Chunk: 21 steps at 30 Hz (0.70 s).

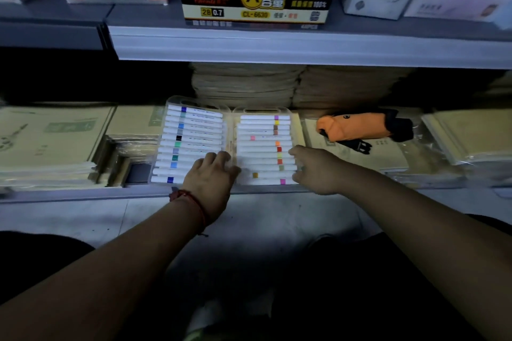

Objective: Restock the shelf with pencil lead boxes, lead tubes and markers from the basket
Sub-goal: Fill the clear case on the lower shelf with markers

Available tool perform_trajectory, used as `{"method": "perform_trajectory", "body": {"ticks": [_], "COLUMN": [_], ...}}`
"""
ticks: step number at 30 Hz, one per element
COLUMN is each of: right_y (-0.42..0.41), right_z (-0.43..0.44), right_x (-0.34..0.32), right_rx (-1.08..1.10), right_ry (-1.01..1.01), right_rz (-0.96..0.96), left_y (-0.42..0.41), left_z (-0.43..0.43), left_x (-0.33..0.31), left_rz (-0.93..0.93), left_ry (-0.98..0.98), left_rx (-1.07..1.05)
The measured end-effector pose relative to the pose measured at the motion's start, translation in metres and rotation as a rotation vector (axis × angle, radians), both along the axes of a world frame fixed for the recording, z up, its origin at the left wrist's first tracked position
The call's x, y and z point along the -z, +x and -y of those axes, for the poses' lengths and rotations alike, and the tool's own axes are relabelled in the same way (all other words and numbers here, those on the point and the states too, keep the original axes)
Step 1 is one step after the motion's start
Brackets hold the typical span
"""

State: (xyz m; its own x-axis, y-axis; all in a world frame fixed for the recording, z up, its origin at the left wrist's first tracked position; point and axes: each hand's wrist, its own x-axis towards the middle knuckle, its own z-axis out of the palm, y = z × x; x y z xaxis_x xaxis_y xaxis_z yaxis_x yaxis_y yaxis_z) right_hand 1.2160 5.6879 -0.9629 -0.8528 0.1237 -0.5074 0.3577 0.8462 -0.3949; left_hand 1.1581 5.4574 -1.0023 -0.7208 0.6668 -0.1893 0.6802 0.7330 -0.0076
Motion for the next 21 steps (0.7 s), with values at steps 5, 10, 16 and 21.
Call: {"method": "perform_trajectory", "body": {"ticks": [5,10,16,21], "right_y": [0.047,0.068,0.060,0.045], "right_z": [-0.010,-0.005,0.002,0.006], "right_x": [-0.010,0.003,0.027,0.035], "right_rx": [0.052,0.190,0.354,0.360], "right_ry": [-0.045,-0.129,-0.206,-0.224], "right_rz": [0.011,-0.064,-0.169,-0.166], "left_y": [0.033,0.058,0.043,0.034], "left_z": [-0.008,0.005,0.014,-0.007], "left_x": [-0.040,-0.053,-0.005,0.009], "left_rz": [0.370,0.476,0.493,0.502], "left_ry": [0.134,0.419,0.479,0.423], "left_rx": [-0.097,-0.233,-0.354,-0.244]}}
